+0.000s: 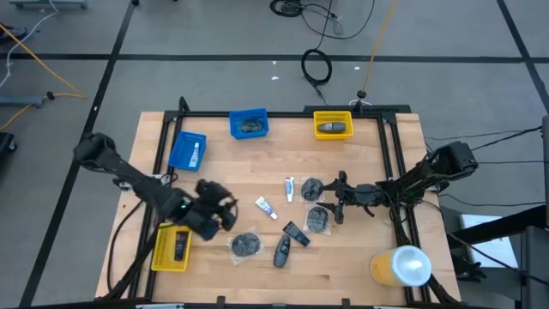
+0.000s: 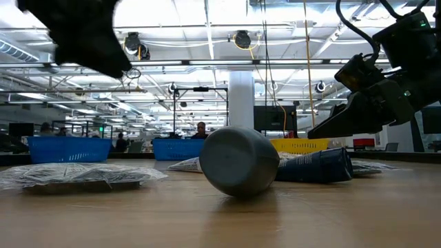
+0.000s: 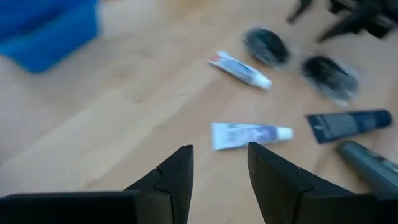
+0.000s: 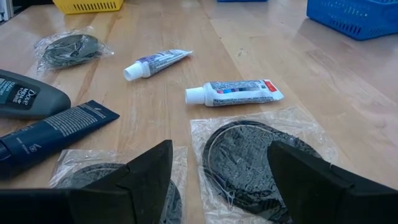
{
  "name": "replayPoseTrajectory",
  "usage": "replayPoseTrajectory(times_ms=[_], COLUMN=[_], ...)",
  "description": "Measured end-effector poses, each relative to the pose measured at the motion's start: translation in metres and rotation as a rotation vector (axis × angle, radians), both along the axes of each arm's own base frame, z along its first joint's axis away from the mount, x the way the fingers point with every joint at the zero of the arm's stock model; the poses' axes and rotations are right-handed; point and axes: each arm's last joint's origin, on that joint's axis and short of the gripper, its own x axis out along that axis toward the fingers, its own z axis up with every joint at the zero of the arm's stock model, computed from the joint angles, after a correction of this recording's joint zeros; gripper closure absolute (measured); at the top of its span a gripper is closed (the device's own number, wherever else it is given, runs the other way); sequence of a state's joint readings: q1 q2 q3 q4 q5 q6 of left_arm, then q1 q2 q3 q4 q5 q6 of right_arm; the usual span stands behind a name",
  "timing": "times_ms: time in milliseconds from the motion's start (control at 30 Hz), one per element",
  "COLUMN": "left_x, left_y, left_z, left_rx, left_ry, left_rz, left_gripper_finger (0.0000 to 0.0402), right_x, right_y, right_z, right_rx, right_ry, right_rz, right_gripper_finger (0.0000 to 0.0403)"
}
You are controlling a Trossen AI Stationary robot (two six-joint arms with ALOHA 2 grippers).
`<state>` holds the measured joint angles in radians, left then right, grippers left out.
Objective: Pick & Place Travel size toiletries
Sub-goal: Put the white toothpaste into the left blue bin
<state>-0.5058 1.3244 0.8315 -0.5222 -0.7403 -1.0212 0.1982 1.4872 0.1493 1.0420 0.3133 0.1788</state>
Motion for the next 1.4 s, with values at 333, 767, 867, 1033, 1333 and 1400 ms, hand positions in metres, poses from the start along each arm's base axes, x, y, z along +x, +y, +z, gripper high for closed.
replayPoseTrajectory(times_ms=[333,767,867,1033,1333,1400], left_x=[0.044,0.099,0.102,0.097,0.094,0.096], left_y=[0.049,0.102,0.101,0.100,0.096,0.096], left_z=[-0.055,-0.101,-0.101,-0.105,-0.125,-0.130], left_rx=[0.011,0.094,0.164,0.288,0.228,0.234], left_ry=[-0.368,-0.240,-0.196,-0.085,-0.028,-0.034], left_rz=[-0.311,-0.613,-0.771,-0.889,-1.036,-1.037], left_gripper_finger=[0.0254,0.0251,0.0231,0.0163,0.0109,0.0117], right_x=[0.000,0.000,0.000,0.000,0.001,0.001], right_y=[0.000,0.000,0.000,0.000,-0.001,-0.001], right_z=[-0.001,0.001,0.001,0.001,0.003,0.003], right_rx=[0.011,0.039,0.037,0.019,-0.009,-0.009], right_ry=[0.008,-0.011,-0.013,-0.013,-0.031,-0.037], right_rz=[-0.004,-0.013,-0.013,-0.024,-0.032,-0.032], right_gripper_finger=[0.0149,0.0149,0.0149,0.0149,0.0149,0.0149])
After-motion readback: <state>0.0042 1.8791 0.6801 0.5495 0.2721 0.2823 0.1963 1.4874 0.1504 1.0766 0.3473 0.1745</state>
